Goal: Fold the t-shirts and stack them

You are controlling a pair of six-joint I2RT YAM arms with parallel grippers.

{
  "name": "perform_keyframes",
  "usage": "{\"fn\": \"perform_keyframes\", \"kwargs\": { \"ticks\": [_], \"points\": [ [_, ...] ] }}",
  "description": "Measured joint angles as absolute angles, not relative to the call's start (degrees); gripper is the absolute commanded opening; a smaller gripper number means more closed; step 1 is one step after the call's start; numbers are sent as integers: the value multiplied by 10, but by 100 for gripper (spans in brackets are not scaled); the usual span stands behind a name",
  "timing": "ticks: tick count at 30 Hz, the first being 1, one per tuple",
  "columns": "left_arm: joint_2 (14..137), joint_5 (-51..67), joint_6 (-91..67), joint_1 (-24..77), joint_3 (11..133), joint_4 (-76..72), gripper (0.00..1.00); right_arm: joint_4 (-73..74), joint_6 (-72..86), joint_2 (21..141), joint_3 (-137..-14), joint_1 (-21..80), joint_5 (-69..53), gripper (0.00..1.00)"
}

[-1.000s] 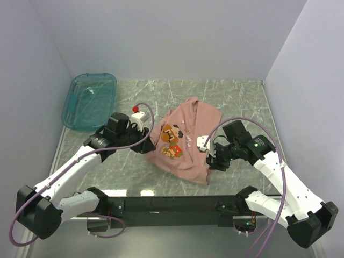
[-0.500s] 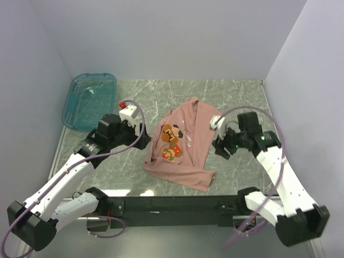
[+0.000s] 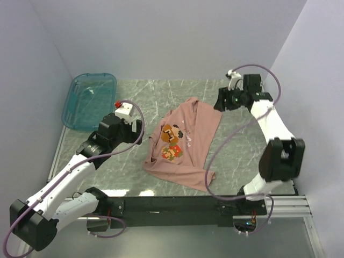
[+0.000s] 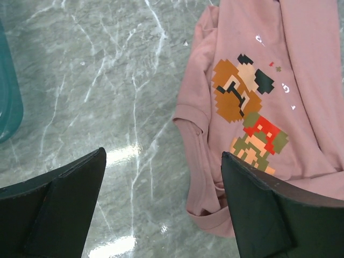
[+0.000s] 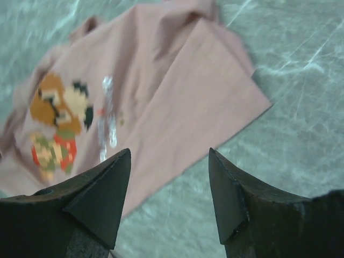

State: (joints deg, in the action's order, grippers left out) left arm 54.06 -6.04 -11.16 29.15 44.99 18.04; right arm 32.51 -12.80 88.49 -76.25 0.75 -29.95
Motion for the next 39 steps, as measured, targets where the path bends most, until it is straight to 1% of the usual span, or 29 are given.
{"fn": "perform_keyframes", "kwargs": {
  "ticks": [3, 6, 11, 18, 27, 28, 33, 39],
  "points": [
    [534, -69, -109, 291, 446, 178, 94, 308, -63, 978, -830, -8, -293, 65],
    [533, -74, -106, 291, 446, 173, 94, 303, -25, 1047, -871, -25, -282, 64],
    [533, -74, -102, 289, 446, 170, 93, 307, 7, 1139, -910, -36, -265, 63],
    [537, -74, -102, 288, 446, 170, 93, 322, 13, 1221, -974, -36, -265, 62],
    [545, -73, -102, 288, 446, 170, 93, 342, 5, 1261, -1003, -36, -251, 61],
    [546, -73, -102, 288, 446, 170, 93, 343, 2, 1268, -1007, -36, -252, 59],
    [549, -73, -102, 288, 446, 170, 93, 359, -13, 1287, -1013, -36, -263, 52],
    [549, -73, -102, 287, 446, 170, 93, 370, -26, 1291, -1012, -36, -266, 40]
  ]
}}
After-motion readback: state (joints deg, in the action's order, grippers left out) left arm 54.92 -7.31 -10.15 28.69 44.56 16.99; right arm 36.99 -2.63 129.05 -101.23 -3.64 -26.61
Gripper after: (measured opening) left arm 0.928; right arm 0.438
